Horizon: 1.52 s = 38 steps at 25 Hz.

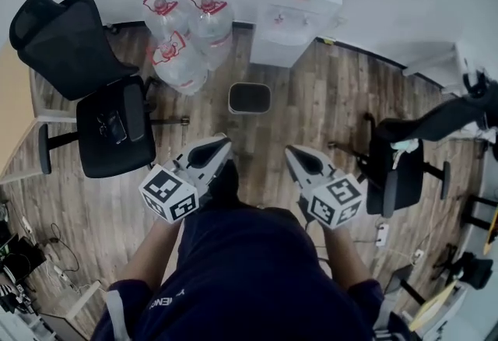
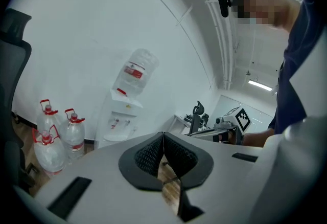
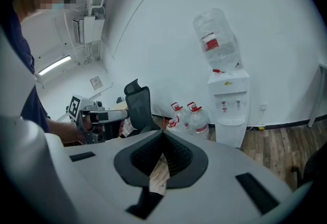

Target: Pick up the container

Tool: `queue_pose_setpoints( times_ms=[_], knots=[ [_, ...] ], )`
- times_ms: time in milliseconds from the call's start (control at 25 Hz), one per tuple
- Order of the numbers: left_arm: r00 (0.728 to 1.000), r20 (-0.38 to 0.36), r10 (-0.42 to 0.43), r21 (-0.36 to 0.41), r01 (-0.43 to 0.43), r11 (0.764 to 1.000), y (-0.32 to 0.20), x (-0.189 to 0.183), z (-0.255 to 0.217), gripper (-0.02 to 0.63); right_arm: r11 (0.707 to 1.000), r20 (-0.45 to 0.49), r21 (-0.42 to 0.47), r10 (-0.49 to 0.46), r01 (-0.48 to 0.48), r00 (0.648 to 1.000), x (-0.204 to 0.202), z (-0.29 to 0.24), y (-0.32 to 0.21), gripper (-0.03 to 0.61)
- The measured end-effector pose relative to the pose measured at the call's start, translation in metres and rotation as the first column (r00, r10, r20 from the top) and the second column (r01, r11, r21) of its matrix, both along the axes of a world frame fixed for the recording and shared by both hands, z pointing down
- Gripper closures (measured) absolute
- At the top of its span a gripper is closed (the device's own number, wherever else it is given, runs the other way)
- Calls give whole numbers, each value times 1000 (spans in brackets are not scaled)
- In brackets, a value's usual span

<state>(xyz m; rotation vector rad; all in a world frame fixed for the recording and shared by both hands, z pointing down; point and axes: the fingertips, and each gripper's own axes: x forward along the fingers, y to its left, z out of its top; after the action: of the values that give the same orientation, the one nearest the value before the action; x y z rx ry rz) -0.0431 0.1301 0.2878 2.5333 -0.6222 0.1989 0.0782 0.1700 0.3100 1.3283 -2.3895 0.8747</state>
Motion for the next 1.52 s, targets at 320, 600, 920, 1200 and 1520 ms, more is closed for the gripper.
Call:
queue_pose_setpoints(
  times_ms=[320,600,920,1200,1520],
  knots=[
    [998,33,52,-53,-50,997,-118,-24,31,589,995,-42,-93,32,-35,999,-26,21,-110,563],
    [993,68,94,-100,-87,991,-179,-25,72,589,983,-78,-176,45,-58,996,-21,61,-167,563],
    [990,113,86,-165,-66,984,-231,-9,139,589,965,-105,-261,4,-31,994,-6,130,-219,563],
    [974,208,85,-209,-41,977,-262,18,245,588,930,-138,-366,-33,-20,990,32,242,-245,563],
    [937,336,98,-294,6,956,-280,45,402,588,865,-159,-501,-90,-2,983,74,393,-256,563]
  ],
)
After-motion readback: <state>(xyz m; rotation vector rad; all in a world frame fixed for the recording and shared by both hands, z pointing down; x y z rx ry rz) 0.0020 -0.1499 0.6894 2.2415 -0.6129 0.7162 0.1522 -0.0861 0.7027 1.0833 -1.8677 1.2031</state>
